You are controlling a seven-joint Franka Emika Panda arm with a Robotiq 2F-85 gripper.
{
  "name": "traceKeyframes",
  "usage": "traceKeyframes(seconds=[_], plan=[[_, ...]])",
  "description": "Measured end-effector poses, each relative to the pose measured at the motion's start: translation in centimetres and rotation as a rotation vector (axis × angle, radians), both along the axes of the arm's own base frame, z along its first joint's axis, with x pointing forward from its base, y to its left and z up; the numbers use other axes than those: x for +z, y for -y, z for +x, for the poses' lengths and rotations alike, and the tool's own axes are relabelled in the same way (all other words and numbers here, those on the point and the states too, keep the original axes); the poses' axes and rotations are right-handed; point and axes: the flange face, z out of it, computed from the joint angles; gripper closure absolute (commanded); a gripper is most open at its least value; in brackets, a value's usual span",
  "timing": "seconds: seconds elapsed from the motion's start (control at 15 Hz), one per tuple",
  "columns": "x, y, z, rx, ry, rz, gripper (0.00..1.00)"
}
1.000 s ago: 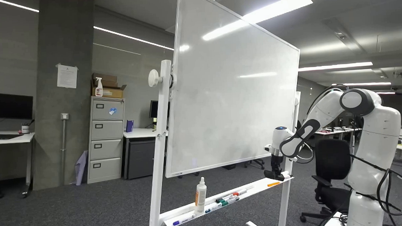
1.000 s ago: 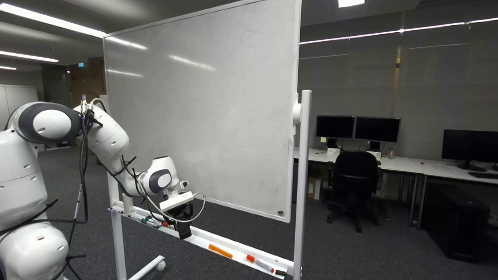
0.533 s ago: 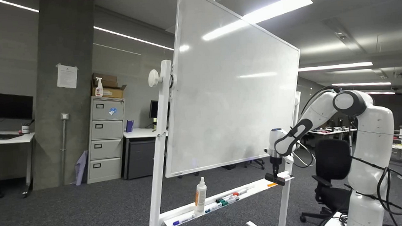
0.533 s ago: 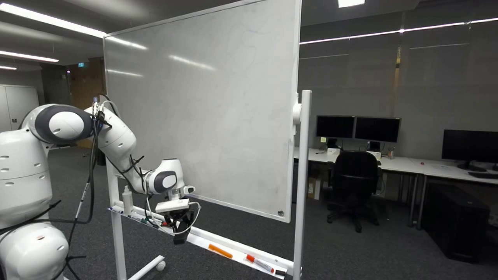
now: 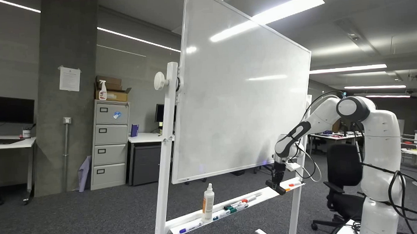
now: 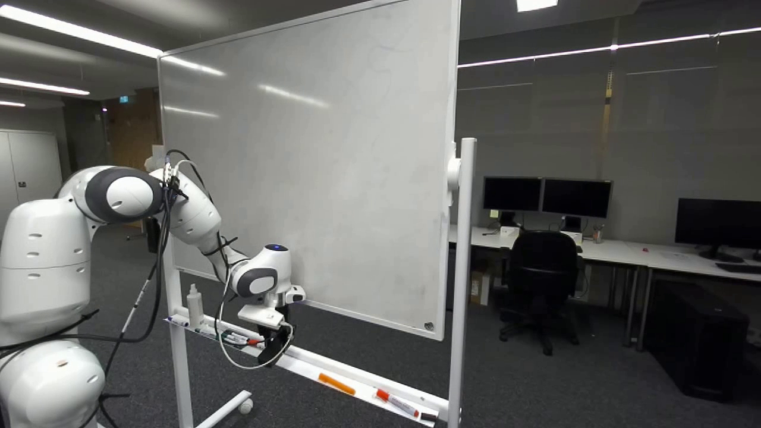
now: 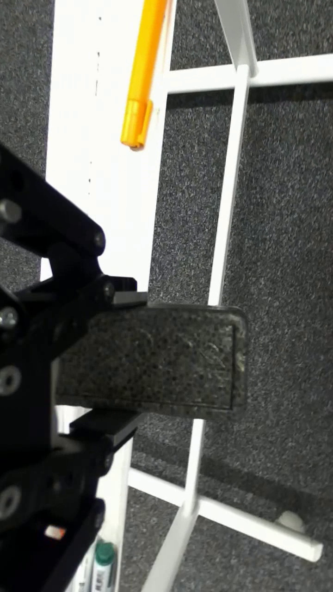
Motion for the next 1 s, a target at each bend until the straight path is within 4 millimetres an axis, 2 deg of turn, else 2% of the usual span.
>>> traceKeyframes(seconds=[0.4, 0.73, 1.0], plan=[[-0.9, 0.1, 1.3, -0.041, 0.119, -0.018, 0.69], [-2.2, 0.1, 1.3, -0.025, 0.102, -0.047, 0.69], [-2.4, 0.2, 1.6, -0.037, 0.119, -0.072, 0.69]])
